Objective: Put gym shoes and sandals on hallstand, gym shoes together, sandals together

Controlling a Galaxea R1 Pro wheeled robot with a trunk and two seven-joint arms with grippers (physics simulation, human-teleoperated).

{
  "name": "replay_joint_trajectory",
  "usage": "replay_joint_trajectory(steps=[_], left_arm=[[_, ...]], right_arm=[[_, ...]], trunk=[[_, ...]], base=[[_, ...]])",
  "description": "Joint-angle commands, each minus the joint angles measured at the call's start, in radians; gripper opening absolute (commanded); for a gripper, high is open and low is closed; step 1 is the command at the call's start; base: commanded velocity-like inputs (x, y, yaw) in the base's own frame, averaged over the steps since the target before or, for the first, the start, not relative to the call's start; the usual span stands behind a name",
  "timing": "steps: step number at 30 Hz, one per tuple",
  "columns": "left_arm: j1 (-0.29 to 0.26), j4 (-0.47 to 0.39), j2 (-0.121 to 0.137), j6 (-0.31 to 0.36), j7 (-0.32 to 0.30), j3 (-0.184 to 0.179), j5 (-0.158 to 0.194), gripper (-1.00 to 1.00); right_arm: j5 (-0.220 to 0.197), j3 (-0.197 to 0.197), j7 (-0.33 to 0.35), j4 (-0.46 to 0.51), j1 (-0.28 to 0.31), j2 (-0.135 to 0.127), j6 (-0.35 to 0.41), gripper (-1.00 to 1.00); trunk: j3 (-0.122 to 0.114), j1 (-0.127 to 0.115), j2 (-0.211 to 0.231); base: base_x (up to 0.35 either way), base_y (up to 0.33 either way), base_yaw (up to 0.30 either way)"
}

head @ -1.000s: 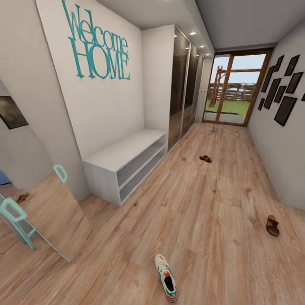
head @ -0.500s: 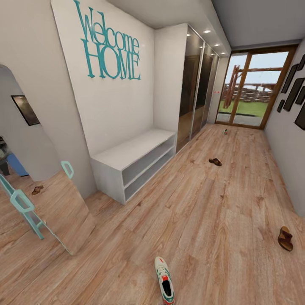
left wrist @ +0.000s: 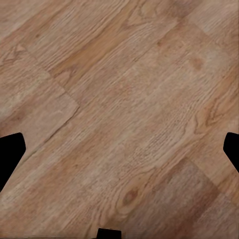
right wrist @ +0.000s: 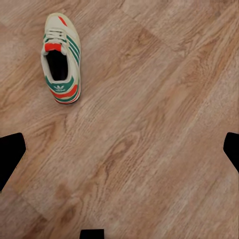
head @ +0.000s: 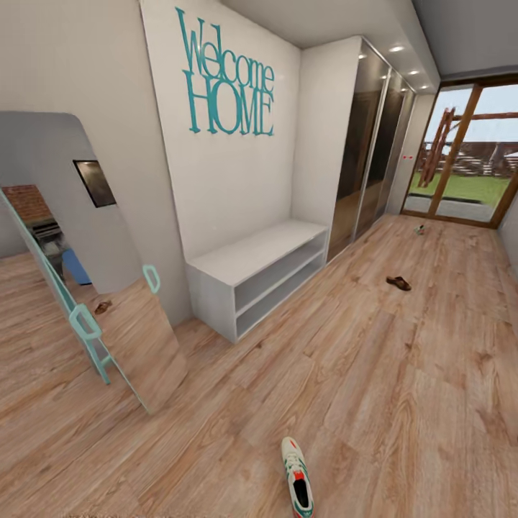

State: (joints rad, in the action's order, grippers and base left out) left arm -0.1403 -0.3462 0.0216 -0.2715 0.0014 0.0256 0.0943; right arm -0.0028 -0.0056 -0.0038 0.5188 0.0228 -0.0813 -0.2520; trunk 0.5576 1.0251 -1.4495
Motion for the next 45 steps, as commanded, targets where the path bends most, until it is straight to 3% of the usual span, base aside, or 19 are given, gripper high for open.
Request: replay_joint_trajectory(steps=[1,21,45], left_arm=[[-0.001,0.001,0.0,-0.003,0.0,-0.003,0.01,1.0],[-0.001,0.001,0.0,-0.003,0.0,-0.003,0.009,1.0],[-0.001,-0.002,0.0,-0.004,0.0,-0.004,0.007,1.0]], right_arm=[[0.0,0.0,0.0,0.0,0.0,0.0,-0.003,1.0],[0.0,0.0,-0.001,0.0,0.0,0.0,-0.003,1.0],[0.003,-0.001,-0.001,0.005,0.0,-0.004,-0.004,1.0]], trunk=[[0.001,0.0,0.0],[0.001,0.0,0.0],[0.001,0.0,0.0]], base=[[-0.001,-0.001,0.274],[0.0,0.0,0.271],[0.0,0.0,0.014]])
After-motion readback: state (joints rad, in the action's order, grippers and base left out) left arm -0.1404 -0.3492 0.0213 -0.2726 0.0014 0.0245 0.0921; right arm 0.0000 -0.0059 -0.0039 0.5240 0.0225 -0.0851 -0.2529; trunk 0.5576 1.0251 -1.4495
